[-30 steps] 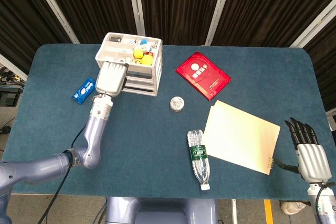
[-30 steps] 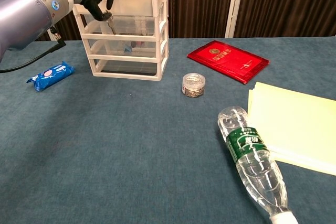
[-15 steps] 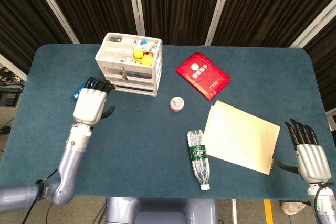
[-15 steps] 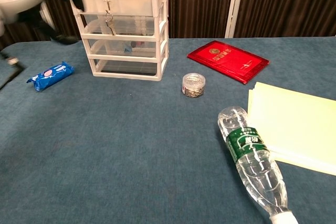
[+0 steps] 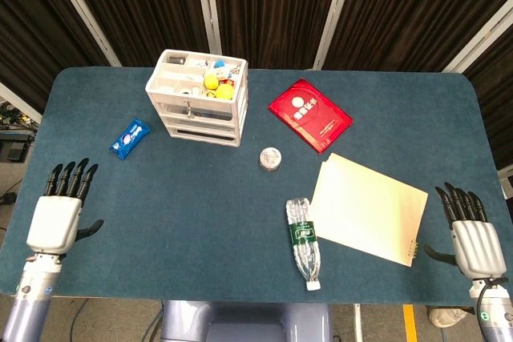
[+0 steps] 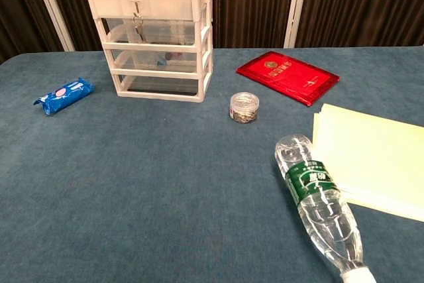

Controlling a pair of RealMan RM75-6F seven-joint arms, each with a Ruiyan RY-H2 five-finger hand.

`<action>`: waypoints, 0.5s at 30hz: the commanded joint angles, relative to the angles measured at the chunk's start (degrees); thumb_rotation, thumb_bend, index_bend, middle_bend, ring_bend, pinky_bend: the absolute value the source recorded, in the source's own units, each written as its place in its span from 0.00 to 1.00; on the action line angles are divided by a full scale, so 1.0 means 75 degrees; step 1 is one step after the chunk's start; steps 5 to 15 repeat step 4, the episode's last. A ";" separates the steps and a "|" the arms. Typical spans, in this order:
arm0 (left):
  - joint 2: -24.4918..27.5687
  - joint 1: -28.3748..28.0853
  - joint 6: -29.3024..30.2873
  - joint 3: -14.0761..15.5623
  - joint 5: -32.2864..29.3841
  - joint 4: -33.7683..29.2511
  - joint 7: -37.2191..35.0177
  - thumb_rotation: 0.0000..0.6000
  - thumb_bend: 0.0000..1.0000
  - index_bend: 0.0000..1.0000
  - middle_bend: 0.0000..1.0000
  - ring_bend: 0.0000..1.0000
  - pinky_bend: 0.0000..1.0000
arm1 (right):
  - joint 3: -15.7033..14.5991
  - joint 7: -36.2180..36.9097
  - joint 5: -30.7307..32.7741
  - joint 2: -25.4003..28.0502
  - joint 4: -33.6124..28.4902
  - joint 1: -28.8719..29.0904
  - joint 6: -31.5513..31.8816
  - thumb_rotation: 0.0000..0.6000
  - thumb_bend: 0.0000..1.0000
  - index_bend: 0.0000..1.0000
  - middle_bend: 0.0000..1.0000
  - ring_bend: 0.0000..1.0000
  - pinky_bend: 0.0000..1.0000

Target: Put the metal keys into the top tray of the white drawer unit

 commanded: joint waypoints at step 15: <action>0.0167 0.0727 0.0454 0.0209 0.0502 0.0594 -0.0902 1.00 0.00 0.00 0.00 0.00 0.00 | -0.0001 0.0053 -0.0167 -0.0064 0.0096 -0.0017 0.0155 1.00 0.00 0.00 0.00 0.00 0.00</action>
